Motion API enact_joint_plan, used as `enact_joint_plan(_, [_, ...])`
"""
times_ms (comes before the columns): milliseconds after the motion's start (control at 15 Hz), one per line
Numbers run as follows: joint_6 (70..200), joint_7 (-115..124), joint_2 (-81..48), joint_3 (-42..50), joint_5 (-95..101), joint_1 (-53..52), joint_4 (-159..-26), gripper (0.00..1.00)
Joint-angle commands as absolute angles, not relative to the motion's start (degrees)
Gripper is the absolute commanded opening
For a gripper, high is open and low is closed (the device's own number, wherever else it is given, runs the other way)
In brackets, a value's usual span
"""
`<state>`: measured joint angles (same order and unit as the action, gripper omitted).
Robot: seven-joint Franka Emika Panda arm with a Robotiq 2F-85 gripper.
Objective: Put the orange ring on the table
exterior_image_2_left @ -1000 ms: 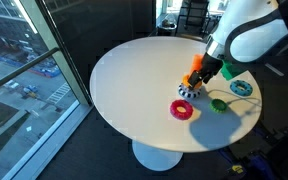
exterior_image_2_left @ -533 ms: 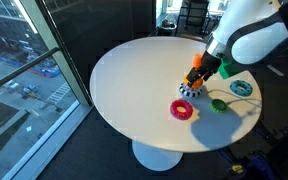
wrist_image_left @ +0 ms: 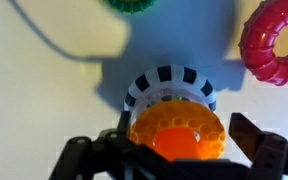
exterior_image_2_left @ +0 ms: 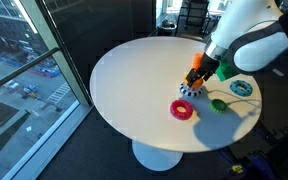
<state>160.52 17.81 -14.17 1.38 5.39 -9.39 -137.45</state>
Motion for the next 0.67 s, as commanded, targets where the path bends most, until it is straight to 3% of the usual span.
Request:
enact_joint_plan(0, [161.4, 22.0, -14.6, 3.4, 8.8, -11.3, -137.4, 1.00])
enact_joint_plan(600, [164.9, 25.2, -16.1, 5.1, 10.0, -13.2, -137.4, 1.00])
